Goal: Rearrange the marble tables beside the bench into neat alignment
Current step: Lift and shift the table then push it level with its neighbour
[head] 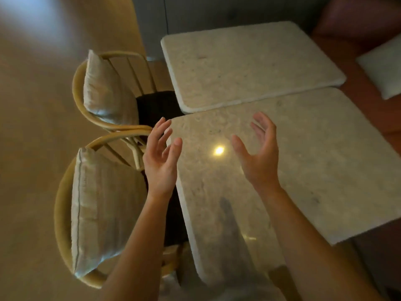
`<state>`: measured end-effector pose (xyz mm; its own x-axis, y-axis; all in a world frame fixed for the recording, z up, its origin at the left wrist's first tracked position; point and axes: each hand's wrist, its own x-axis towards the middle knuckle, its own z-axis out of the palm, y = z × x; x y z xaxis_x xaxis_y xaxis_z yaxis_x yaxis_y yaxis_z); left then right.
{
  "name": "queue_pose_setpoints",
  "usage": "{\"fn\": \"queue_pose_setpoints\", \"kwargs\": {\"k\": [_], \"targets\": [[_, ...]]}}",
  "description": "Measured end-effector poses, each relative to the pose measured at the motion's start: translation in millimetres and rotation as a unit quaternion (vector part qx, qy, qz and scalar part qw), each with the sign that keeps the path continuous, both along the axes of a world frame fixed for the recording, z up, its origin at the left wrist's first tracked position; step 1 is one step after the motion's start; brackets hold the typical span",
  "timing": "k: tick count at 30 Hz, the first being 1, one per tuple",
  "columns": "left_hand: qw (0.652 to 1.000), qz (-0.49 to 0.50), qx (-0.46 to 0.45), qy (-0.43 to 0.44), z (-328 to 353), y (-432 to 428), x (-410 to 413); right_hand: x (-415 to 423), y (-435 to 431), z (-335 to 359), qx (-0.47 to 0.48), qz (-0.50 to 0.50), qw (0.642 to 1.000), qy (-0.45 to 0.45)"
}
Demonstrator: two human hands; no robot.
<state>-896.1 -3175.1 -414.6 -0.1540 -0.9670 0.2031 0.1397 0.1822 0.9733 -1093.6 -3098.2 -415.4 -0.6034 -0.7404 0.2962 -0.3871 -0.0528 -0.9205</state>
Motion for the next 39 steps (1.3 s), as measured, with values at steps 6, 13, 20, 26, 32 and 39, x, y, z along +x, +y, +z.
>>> {"fn": "queue_pose_setpoints", "kwargs": {"k": [6, 13, 20, 26, 32, 39], "targets": [[0.983, -0.179, -0.033, -0.019, 29, -23, 55, 93, 53, 35, -0.004, -0.138, 0.99, -0.024], [0.947, -0.305, -0.097, 0.037, 76, -5, 100, 170, 100, 86, -0.066, -0.195, 0.977, 0.046], [0.913, -0.39, -0.118, 0.029, 101, 21, 191, 281, 121, 94, -0.086, -0.223, 0.967, 0.083], [0.898, -0.417, -0.135, 0.043, 116, 11, 251, 354, 119, 114, -0.094, -0.261, 0.955, 0.099], [0.872, -0.464, -0.137, 0.074, 120, -44, 285, 408, 75, 121, -0.091, -0.306, 0.939, 0.128], [0.816, -0.549, -0.171, 0.057, 128, -130, 309, 463, 8, 129, -0.075, -0.389, 0.908, 0.135]]}}
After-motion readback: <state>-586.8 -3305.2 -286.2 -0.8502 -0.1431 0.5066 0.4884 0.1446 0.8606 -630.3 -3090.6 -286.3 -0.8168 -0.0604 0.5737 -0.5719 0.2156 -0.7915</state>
